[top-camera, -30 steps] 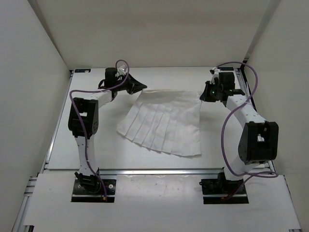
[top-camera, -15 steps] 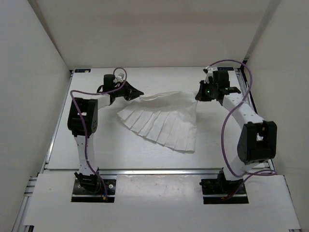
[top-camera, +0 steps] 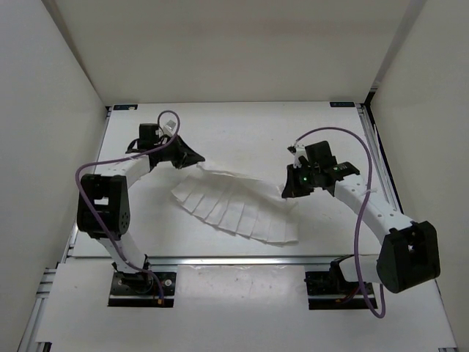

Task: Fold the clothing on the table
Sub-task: Fold the skirt

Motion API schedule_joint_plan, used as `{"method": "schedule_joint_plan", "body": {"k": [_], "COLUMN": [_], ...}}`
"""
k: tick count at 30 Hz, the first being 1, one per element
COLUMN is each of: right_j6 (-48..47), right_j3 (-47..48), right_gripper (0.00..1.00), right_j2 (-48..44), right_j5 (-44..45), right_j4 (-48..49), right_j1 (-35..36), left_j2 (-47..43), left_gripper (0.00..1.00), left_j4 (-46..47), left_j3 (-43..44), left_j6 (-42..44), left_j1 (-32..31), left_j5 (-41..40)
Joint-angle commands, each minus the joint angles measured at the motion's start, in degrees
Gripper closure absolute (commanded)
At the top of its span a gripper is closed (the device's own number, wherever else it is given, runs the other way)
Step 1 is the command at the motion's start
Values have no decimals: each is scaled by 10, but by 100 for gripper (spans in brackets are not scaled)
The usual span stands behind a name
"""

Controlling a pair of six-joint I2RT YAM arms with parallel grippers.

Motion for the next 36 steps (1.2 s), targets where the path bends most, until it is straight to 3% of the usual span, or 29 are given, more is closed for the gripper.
{"method": "schedule_joint_plan", "body": {"k": [1, 10, 15, 16, 20, 24, 26, 28, 31, 36], "right_j6": [4, 27, 41, 47, 57, 59, 67, 75, 88, 81], "right_j3": [-11, -40, -76, -81, -101, -52, -20, -2, 2, 14], "right_gripper": [100, 100, 100, 98, 68, 49, 49, 52, 63, 74], "right_j2": [-12, -41, -47, -48, -67, -111, -122, -116, -79, 7], "right_j5": [13, 14, 3, -12, -14, -7, -7, -20, -41, -61], "right_j4": [-90, -173, -208, -217, -258, -314, -314, -296, -239, -139], "right_j1": [1, 28, 22, 20, 28, 22, 20, 15, 37, 66], "left_j2": [-70, -157, -176, -178, -189, -242, -257, -252, -234, -200], "left_gripper": [100, 100, 100, 100, 99, 50, 41, 39, 39, 45], "left_j4": [-92, -194, -271, -291, -349, -385, -399, -407, -395, -360], "left_j3": [-47, -148, -166, -170, -192, -173, -134, -87, -28, -26], "left_j6": [74, 118, 165, 167, 182, 181, 178, 173, 159, 147], "left_j1": [1, 17, -14, -15, -21, 12, 10, -2, -19, -38], "left_j5": [-64, -121, -167, -193, -263, -317, -354, -377, -364, -320]}}
